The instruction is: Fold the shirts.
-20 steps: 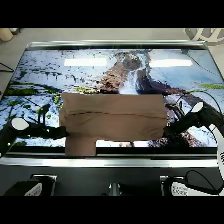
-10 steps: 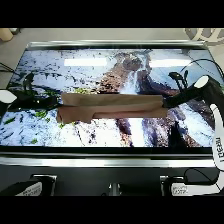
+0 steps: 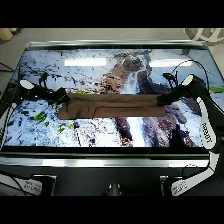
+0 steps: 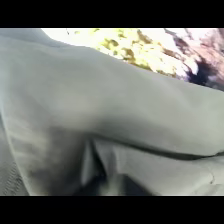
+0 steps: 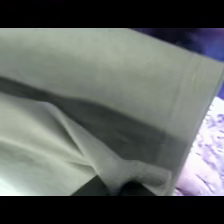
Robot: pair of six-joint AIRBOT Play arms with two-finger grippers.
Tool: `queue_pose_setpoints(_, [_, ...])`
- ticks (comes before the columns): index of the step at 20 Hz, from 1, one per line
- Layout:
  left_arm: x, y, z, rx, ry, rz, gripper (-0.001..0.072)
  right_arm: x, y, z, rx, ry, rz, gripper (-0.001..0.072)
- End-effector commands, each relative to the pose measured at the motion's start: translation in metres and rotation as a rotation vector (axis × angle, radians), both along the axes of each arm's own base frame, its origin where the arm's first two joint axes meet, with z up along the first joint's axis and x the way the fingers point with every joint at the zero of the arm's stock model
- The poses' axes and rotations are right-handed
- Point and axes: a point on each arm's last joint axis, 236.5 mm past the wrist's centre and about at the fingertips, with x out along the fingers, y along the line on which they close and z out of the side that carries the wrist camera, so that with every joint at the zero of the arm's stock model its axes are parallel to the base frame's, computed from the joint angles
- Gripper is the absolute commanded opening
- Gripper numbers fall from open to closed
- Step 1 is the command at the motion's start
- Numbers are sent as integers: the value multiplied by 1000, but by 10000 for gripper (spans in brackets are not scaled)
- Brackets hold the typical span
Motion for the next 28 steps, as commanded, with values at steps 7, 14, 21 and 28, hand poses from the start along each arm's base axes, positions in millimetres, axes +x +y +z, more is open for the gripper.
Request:
queue_pose_setpoints(7, [1,1,41,-45,-50,-45,447,-2,-15,35,196,-52,-21,692])
queue_pose_setpoints(14, [-7,-13,124,-14,-239,-91,438,4,-54,6,326,21,-278,692])
queue_pose_setpoints(21, [-22,-48,159,-13,-319,-166,438,2,4,-29,337,129,-235,620])
queue_pose_setpoints(28, [-20,-57,119,-26,-230,-173,432,19,15,-5,373,32,-209,20])
